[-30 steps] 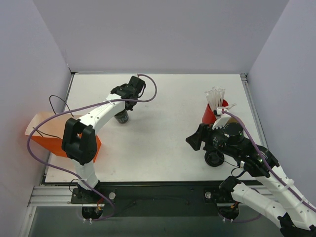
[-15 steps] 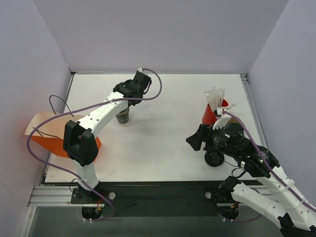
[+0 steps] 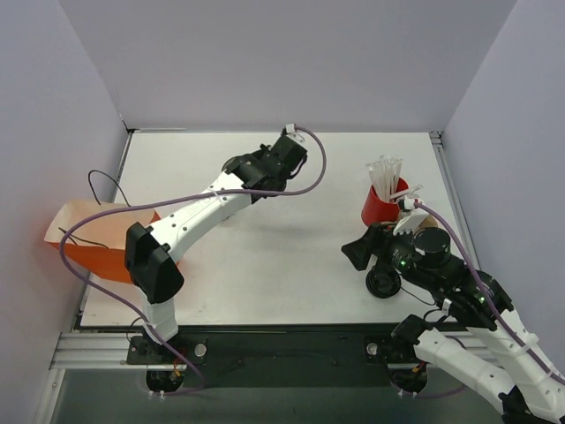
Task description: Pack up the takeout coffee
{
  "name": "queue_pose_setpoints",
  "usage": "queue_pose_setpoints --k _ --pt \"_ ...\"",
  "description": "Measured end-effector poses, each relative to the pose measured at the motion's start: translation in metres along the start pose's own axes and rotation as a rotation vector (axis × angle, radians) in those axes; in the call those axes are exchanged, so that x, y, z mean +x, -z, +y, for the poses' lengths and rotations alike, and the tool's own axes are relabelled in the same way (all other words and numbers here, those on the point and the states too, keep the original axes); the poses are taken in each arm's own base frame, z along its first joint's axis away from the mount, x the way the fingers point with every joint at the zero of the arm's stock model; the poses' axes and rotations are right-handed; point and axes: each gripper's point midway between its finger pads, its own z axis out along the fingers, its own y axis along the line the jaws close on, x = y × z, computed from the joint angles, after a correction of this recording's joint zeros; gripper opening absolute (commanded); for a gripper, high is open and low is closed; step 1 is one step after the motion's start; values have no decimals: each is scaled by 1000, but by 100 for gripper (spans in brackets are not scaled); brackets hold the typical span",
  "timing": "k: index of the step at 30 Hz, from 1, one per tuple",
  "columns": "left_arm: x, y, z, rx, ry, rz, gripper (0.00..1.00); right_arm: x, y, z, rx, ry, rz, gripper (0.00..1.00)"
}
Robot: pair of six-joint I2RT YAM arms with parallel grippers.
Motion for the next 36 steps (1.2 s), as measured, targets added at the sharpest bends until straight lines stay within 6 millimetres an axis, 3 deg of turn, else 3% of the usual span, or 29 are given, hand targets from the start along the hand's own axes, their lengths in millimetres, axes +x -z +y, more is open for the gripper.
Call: queue_pose_setpoints --k 5,12,26,31,32,36 --pt "1 4 -51 36 -83 -7 0 -9 11 -6 29 -16 -53 66" --pt "26 -11 -123 77 -192 49 0 -21 28 -15 73 -34 -121 66" --pt "39 6 -178 128 -216 36 0 -23 38 -27 124 -42 -159 67" --pt "49 3 -194 140 -231 53 14 -24 41 -27 120 -47 -170 67" --pt "50 4 -197 144 -229 54 23 -24 43 -27 118 -48 -175 67" --pt "52 5 -201 167 -217 63 40 -25 48 -29 115 -53 -189 67"
